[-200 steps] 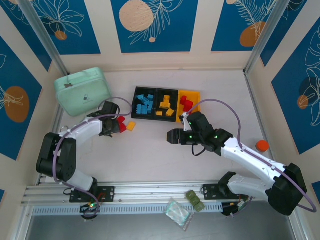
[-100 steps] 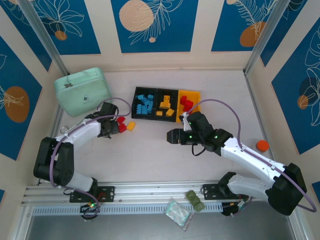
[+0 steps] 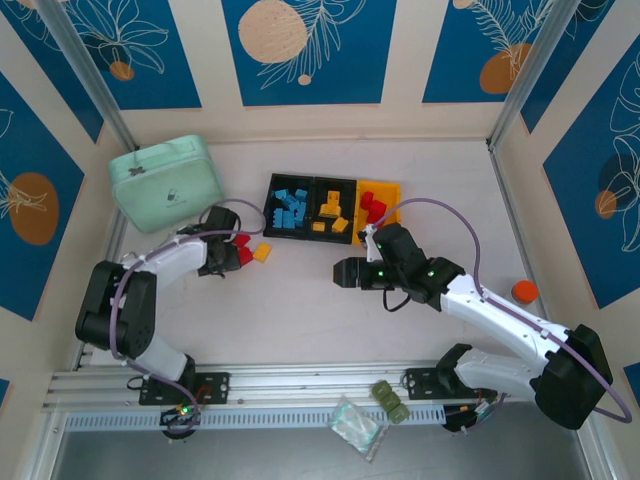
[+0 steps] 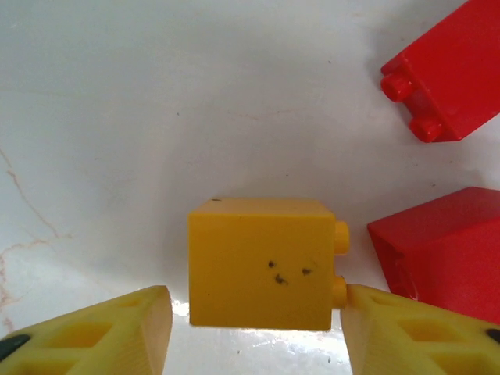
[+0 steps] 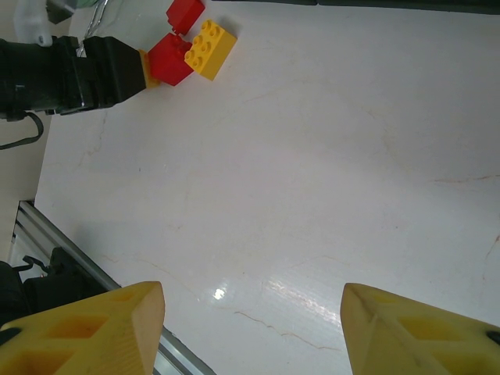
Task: Sort the legos into containers by color
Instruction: Pick up the lego from the middle-left of the table.
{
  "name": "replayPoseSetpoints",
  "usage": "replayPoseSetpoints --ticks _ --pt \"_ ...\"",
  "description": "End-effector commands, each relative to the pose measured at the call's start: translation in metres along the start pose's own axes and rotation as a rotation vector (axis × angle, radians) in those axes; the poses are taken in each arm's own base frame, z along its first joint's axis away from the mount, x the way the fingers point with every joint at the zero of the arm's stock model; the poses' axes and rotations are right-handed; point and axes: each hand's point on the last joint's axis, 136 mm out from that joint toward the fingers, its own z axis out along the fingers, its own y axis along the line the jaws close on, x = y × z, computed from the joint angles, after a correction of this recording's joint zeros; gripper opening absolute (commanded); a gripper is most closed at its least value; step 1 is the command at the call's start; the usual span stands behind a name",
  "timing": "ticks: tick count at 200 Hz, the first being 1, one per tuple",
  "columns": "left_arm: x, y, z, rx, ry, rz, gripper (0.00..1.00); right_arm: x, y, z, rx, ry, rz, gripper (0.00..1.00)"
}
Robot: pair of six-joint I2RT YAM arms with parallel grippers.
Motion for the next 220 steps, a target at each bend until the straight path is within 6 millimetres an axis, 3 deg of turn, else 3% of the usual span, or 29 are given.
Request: replayPoseSetpoints --ticks 1,14,45,80,121,158,220 --pt "-0.011 0.001 0.003 -0.011 -0.019 0.010 0.49 0.000 0.002 0.000 -0.004 0.003 -0.003 0.62" --pt "-0.013 0.000 0.001 -0.008 -0.018 0.015 0.39 0.000 0.002 0.000 -0.004 0.002 -0.001 0.62" --pt "-0.015 0.002 -0.012 0.003 -0.031 0.010 0.33 -0.001 0.001 0.001 -0.005 0.002 0.000 0.61" --pt "-0.016 -0.007 -0.036 0.087 -0.048 0.008 0.30 -0.003 0.005 0.006 -0.021 0.013 -0.006 0.61" --pt "-0.020 -0.031 -0.065 0.222 -0.067 -0.003 0.29 -0.004 0.010 0.007 -0.033 0.017 -0.017 0.61" --pt "-0.025 -0.069 -0.088 0.322 -0.085 0.029 0.28 -0.005 0.003 -0.001 -0.004 -0.001 -0.012 0.61" --pt "-0.029 -0.164 -0.106 0.403 -0.086 0.200 0.27 -0.004 -0.024 -0.020 0.058 -0.044 0.056 0.61"
